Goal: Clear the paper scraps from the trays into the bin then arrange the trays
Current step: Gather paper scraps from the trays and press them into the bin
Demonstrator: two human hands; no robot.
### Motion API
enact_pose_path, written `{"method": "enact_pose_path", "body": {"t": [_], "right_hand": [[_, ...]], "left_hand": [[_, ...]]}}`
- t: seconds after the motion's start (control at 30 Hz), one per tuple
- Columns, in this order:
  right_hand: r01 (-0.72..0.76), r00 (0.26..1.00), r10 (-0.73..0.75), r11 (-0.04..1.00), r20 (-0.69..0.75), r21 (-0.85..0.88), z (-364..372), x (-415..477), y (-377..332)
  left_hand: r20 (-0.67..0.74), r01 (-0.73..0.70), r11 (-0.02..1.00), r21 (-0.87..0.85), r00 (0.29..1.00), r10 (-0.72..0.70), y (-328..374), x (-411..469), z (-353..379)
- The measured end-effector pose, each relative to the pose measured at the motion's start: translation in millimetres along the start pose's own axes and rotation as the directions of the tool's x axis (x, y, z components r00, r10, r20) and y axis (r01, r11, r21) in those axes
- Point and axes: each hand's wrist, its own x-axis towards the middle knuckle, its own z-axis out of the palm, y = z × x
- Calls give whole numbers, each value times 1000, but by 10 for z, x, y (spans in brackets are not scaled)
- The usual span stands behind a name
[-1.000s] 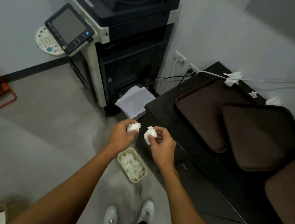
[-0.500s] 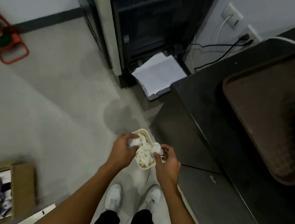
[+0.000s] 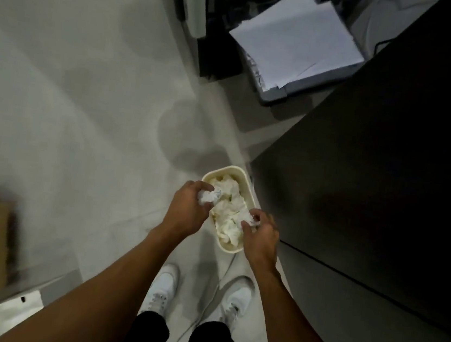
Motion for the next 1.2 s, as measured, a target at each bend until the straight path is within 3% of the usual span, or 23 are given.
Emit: {"method": "enact_pose_path", "body": {"t": [0.17,0.33,0.5,0.73,0.83,1.03,1.2], "right_hand": [[56,998,-55,988,7,-141,594,327,257],[62,997,-50,974,60,-216,1055,563,371],[66,984,-12,951,176,-303,1156,624,537],[242,960,-264,950,-96,-198,584,237,637],[228,949,-266,951,-172,-211,430,119,715],[149,988,-155,966,-13,-209,396,140,877],[130,991,-132,968,3,-215,418,186,908]], "left_hand": [[-24,-38,999,20,999,39,-346,251,268],[-38,-179,970,167,981,188,-577,364,390],[-50,-215,955,206,972,230,-676,403,449],[39,-270,912,309,962,272,-481,402,625],[104,-334,845,419,942,320,-433,486,742],[232,-360,647,672,932,278,-400,697,1021],[290,-341,485,805,940,179,-459,830,1144]]}}
